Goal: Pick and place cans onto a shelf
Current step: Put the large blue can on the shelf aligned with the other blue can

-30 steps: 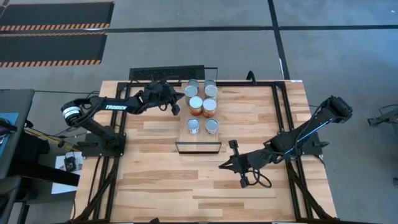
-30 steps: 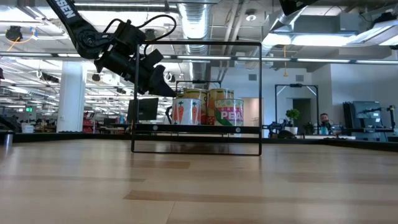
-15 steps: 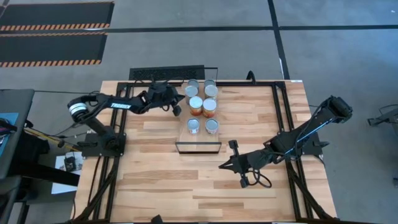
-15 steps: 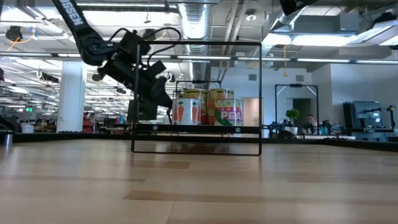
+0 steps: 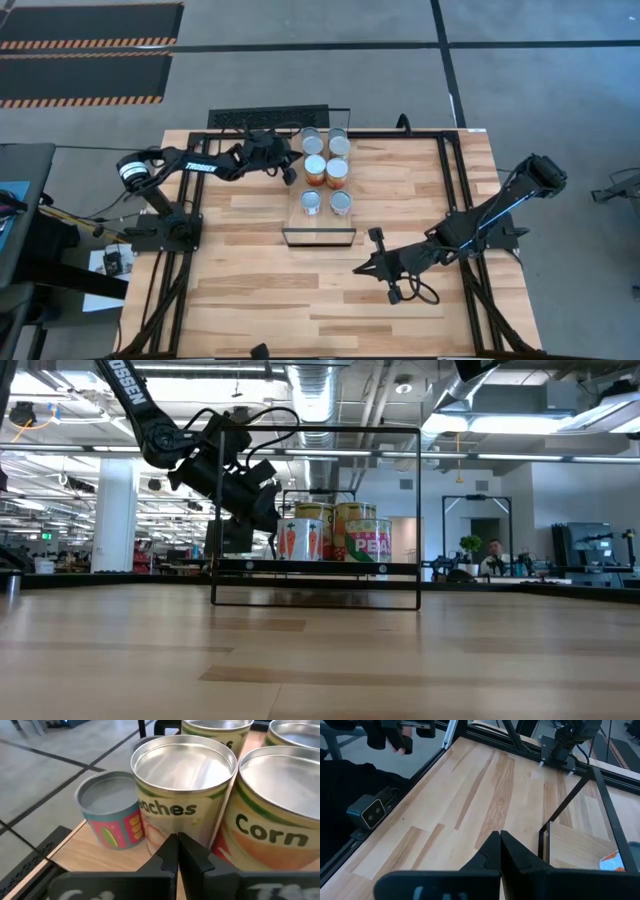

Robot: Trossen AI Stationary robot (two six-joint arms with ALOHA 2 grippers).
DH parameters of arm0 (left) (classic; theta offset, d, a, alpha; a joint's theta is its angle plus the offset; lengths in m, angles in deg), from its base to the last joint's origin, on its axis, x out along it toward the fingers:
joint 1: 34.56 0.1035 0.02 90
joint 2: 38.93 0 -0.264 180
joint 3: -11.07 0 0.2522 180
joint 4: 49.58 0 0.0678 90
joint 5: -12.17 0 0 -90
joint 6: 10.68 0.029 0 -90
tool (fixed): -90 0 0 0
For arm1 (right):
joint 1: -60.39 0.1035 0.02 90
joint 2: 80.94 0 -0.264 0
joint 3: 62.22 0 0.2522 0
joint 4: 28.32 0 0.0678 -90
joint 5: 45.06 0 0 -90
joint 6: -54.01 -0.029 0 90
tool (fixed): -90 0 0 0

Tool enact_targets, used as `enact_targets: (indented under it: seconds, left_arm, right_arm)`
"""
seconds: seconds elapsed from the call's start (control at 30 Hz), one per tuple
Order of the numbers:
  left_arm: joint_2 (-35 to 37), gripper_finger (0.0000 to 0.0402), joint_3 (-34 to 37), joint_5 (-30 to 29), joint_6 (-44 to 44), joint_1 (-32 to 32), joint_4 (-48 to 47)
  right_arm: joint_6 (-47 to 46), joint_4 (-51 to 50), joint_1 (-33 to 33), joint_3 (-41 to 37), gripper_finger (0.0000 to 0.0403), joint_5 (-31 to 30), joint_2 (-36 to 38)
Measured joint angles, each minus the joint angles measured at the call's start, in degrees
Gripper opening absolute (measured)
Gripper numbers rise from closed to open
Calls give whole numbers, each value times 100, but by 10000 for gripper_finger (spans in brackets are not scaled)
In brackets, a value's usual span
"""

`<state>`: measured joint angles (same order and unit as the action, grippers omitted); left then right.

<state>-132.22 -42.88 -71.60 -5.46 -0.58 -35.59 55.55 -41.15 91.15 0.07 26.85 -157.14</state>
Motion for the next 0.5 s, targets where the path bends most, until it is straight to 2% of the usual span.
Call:
enact_targets:
  seconds: [0.5]
  left_arm:
    - [-48, 0, 4, 219, -48, -33, 331]
  right_arm:
    - [9, 31, -2, 0, 12, -1, 0]
